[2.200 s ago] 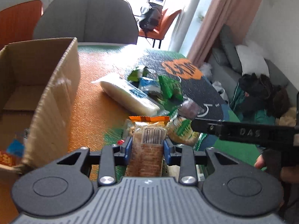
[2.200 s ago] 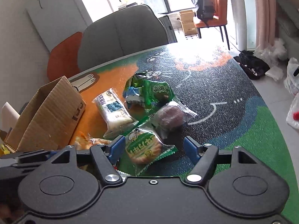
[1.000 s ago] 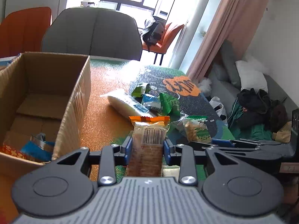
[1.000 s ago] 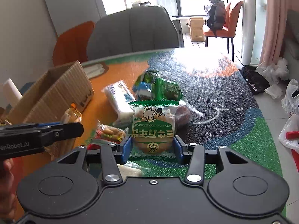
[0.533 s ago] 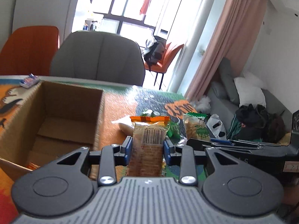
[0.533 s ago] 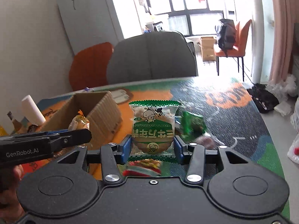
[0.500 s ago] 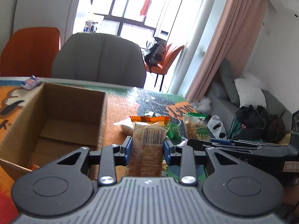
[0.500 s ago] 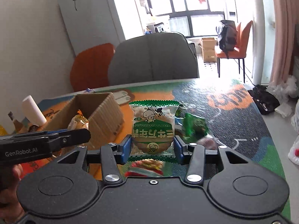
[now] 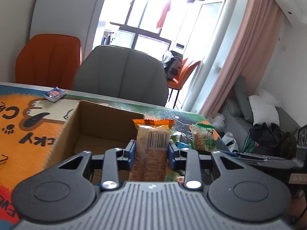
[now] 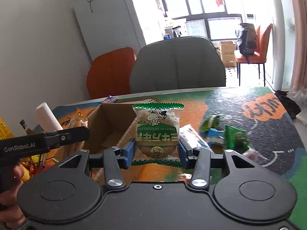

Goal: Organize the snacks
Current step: 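Carry the wafer bar into the box and open the left gripper while the right carries the green packet, then lower the green packet into the box and open the right gripper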

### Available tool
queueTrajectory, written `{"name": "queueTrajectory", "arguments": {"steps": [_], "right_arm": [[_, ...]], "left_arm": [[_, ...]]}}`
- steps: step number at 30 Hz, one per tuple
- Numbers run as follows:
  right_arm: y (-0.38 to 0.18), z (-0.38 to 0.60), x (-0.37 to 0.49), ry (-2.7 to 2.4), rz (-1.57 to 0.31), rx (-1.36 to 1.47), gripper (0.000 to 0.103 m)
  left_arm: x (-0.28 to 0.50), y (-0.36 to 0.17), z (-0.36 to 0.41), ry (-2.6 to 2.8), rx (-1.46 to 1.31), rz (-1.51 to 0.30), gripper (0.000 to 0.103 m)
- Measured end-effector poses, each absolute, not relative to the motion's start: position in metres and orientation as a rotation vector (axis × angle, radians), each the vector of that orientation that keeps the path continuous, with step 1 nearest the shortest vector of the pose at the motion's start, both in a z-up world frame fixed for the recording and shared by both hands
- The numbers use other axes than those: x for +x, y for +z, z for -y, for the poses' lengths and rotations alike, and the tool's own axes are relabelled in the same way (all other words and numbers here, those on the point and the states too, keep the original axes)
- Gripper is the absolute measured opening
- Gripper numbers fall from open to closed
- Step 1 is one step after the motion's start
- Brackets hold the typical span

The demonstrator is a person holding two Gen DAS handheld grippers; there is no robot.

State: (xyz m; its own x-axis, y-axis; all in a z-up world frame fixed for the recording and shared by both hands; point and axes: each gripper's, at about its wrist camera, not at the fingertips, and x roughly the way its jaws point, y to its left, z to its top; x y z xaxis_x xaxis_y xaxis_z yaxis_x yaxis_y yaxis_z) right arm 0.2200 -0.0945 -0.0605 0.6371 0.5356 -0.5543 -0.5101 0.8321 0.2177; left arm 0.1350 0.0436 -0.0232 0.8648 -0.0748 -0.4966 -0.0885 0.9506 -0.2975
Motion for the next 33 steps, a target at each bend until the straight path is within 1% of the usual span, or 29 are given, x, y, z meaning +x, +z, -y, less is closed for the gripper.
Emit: {"name": "queueTrajectory", "arguments": {"steps": [11, 19, 20, 23, 25, 31, 32, 33], "right_arm": [[-0.049, 0.062, 0.221, 0.629, -0.634, 0.031, 0.045], [-0.049, 0.038, 0.228, 0.656, -0.652, 0.009, 0.045], [-0.050, 0.034, 0.229, 0.661, -0.655, 0.007, 0.045], [-0.053, 0.023, 0.231, 0.679, -0.672, 0.001, 0.045], [-0.055, 0.015, 0.232, 0.689, -0.680, -0.010, 0.045], [-0.059, -0.003, 0.232, 0.712, -0.721, -0.022, 0.045], [-0.060, -0.005, 0.232, 0.714, -0.726, -0.021, 0.047], [-0.060, -0.006, 0.232, 0.717, -0.729, -0.020, 0.052]], "left_arm": [[0.141, -0.023, -0.090, 0.080, -0.349, -0.532, 0.033], [0.153, -0.027, -0.107, 0.108, -0.353, -0.557, 0.033], [0.153, -0.028, -0.109, 0.117, -0.356, -0.556, 0.036], [0.150, -0.030, -0.115, 0.115, -0.380, -0.557, 0.037], [0.149, -0.030, -0.117, 0.122, -0.378, -0.566, 0.040], [0.140, -0.031, -0.126, 0.155, -0.388, -0.568, 0.055], [0.138, -0.031, -0.126, 0.158, -0.390, -0.568, 0.057], [0.135, -0.030, -0.126, 0.160, -0.390, -0.566, 0.061]]}}
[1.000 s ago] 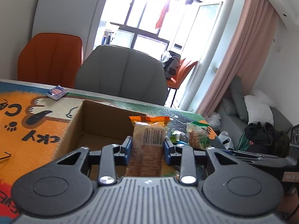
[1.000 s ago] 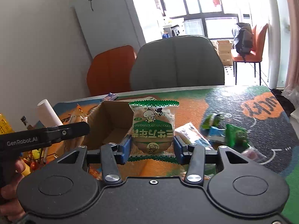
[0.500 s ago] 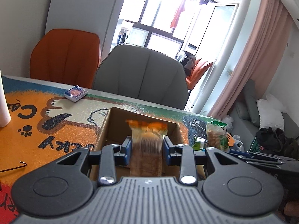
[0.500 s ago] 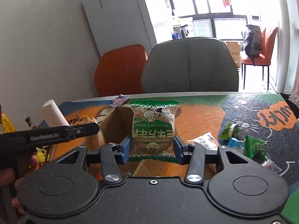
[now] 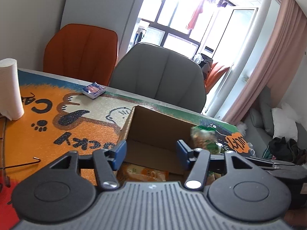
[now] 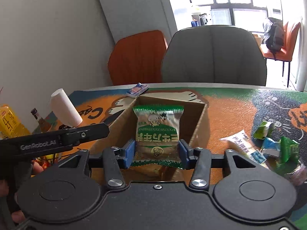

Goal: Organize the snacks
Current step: 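Lower the green packet into the box and open the right gripper, then grasp the peanut snack packet with the left gripper while the right approaches the purple packet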

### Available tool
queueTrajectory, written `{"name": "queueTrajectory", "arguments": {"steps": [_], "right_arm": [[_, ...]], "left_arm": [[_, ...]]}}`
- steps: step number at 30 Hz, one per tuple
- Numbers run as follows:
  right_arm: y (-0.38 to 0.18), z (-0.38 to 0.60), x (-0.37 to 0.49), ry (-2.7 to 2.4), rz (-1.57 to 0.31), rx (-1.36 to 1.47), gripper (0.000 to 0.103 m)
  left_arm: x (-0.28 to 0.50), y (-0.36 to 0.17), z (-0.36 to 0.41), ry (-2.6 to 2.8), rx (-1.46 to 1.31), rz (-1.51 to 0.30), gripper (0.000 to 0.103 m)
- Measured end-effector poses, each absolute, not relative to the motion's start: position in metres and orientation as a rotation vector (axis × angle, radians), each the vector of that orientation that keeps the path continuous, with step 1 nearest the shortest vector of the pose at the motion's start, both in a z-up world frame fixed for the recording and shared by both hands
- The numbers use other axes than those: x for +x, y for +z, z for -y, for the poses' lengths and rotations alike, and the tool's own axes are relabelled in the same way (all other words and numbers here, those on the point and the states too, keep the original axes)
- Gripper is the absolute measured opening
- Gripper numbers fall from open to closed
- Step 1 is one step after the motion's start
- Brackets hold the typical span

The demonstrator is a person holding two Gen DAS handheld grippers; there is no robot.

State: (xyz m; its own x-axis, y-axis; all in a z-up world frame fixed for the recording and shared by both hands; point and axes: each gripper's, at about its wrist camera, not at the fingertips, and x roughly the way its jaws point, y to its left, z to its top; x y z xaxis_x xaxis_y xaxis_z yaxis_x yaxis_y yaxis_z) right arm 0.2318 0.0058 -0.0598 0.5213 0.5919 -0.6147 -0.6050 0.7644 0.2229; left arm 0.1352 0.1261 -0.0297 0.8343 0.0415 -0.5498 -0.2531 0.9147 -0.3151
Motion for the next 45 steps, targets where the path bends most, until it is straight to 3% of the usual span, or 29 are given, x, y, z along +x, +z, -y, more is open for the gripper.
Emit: {"name": "queueTrajectory", "arguments": {"steps": [3, 5, 7, 9, 18, 24, 45], "right_arm": [[-0.058, -0.005, 0.229, 0.686, -0.713, -0.027, 0.065], [-0.056, -0.001, 0.227, 0.678, -0.710, -0.022, 0.068], [-0.055, 0.005, 0.226, 0.667, -0.707, -0.019, 0.070], [-0.053, 0.012, 0.224, 0.645, -0.703, -0.022, 0.080], [-0.046, 0.054, 0.217, 0.570, -0.674, 0.005, 0.103], [-0.047, 0.080, 0.214, 0.511, -0.686, 0.018, 0.103], [-0.059, 0.178, 0.202, 0.393, -0.692, 0.108, 0.103]], "left_arm": [[0.130, -0.029, -0.127, 0.171, -0.381, -0.554, 0.075], [0.128, -0.029, -0.126, 0.184, -0.379, -0.552, 0.080], [0.127, -0.031, -0.127, 0.184, -0.386, -0.559, 0.082], [0.127, -0.033, -0.127, 0.190, -0.398, -0.568, 0.083], [0.124, -0.037, -0.111, 0.182, -0.400, -0.611, 0.087], [0.121, -0.037, -0.094, 0.162, -0.396, -0.608, 0.103], [0.127, -0.035, 0.003, 0.002, -0.270, -0.655, 0.103]]}}
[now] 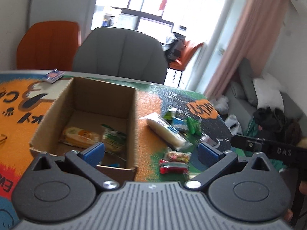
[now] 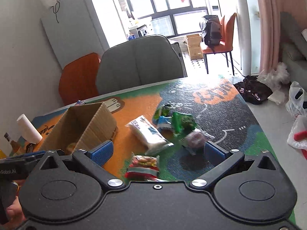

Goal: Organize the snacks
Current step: 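Grasp the peanut snack packet with the left gripper while the right approaches the purple packet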

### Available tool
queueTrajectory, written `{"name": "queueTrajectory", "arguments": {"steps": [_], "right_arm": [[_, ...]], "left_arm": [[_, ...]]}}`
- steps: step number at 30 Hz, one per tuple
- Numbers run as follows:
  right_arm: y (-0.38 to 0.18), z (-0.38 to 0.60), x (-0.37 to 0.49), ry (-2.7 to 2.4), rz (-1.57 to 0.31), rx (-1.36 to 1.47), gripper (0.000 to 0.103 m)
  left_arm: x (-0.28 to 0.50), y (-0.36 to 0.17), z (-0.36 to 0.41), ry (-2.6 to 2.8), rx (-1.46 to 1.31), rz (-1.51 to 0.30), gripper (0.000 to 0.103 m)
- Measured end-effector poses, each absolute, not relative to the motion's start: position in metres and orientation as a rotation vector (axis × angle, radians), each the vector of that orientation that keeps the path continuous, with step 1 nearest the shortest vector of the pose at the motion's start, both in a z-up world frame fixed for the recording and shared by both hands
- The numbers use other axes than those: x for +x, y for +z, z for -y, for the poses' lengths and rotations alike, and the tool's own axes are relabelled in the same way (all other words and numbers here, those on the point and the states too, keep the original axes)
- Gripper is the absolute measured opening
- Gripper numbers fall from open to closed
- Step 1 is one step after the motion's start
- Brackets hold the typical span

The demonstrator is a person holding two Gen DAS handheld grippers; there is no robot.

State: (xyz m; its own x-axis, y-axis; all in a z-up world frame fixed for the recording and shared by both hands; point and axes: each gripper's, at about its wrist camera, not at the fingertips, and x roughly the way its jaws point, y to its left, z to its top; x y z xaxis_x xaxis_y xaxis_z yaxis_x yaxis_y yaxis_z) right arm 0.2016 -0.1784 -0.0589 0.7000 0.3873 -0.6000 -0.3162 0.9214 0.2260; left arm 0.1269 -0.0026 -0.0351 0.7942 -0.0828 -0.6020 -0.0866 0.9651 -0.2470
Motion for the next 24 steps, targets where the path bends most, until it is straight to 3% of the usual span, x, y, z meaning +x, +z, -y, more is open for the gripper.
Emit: {"name": "queueTrajectory", "arguments": {"steps": [14, 18, 24], "right_arm": [[-0.071, 0.217, 0.200, 0.356, -0.690, 0.130, 0.103], [-0.077, 0.226, 0.204, 0.345, -0.703, 0.143, 0.103], [-0.089, 0.236, 0.213, 0.364, -0.730, 0.156, 0.103]], "left_arm": [[0.133, -0.041, 0.045, -0.061, -0.234, -0.636, 0.100], [0.141, -0.047, 0.054, -0.075, -0.234, -0.653, 0.093], [0.156, -0.061, 0.067, -0.082, -0.217, -0.680, 0.092]]}}
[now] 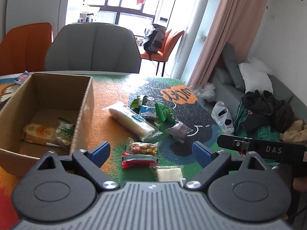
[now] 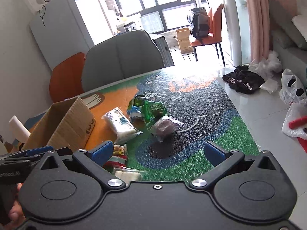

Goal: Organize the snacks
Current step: 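Grasp the peanut snack packet with the left gripper while the right approaches the purple packet, then grasp the purple round packet with the right gripper while the left lifts the peanut packet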

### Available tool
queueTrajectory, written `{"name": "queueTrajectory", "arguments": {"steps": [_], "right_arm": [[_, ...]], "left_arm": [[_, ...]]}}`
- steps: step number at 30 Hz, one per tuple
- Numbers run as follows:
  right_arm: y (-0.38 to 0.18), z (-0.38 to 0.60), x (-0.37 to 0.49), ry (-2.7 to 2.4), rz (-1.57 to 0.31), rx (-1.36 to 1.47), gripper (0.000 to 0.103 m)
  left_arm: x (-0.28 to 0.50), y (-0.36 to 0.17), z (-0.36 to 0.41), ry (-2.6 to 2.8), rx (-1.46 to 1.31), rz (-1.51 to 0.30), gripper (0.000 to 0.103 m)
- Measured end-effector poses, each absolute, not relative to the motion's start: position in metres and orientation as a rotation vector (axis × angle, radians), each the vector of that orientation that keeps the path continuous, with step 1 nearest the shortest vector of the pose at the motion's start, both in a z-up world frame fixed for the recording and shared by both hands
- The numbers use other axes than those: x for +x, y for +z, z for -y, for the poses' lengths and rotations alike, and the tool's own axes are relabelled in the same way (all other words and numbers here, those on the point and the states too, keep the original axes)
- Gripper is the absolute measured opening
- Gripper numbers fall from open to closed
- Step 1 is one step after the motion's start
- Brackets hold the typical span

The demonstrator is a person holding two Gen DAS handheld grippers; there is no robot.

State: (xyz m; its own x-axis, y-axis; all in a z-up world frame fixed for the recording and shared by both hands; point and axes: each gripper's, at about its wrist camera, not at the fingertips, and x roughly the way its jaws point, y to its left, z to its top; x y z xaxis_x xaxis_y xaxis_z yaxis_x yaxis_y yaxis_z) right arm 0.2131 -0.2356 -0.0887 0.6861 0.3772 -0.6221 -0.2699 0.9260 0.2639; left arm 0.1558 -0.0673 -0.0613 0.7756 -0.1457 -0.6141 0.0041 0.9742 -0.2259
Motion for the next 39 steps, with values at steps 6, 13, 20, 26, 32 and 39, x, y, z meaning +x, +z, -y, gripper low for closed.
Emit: {"name": "queueTrajectory", "arguments": {"steps": [6, 13, 20, 26, 32, 39], "right_arm": [[-0.099, 0.243, 0.228, 0.364, -0.759, 0.184, 0.103], [-0.111, 0.243, 0.245, 0.358, -0.778, 0.169, 0.102], [-0.121, 0.235, 0.262, 0.376, -0.807, 0.135, 0.096], [-0.131, 0.222, 0.278, 0.391, -0.829, 0.096, 0.095], [-0.139, 0.210, 0.295, 0.391, -0.845, 0.048, 0.095], [-0.142, 0.195, 0.311, 0.384, -0.811, -0.041, 0.096]], "left_arm": [[0.174, -0.078, 0.077, -0.074, -0.216, -0.703, 0.091], [0.201, -0.104, 0.076, -0.063, -0.240, -0.762, 0.072], [0.226, -0.128, 0.075, -0.037, -0.249, -0.813, 0.067], [0.240, -0.141, 0.078, -0.018, -0.214, -0.834, 0.067], [0.244, -0.144, 0.075, -0.023, -0.212, -0.836, 0.053], [0.237, -0.135, 0.068, -0.035, -0.242, -0.814, 0.050]]}}
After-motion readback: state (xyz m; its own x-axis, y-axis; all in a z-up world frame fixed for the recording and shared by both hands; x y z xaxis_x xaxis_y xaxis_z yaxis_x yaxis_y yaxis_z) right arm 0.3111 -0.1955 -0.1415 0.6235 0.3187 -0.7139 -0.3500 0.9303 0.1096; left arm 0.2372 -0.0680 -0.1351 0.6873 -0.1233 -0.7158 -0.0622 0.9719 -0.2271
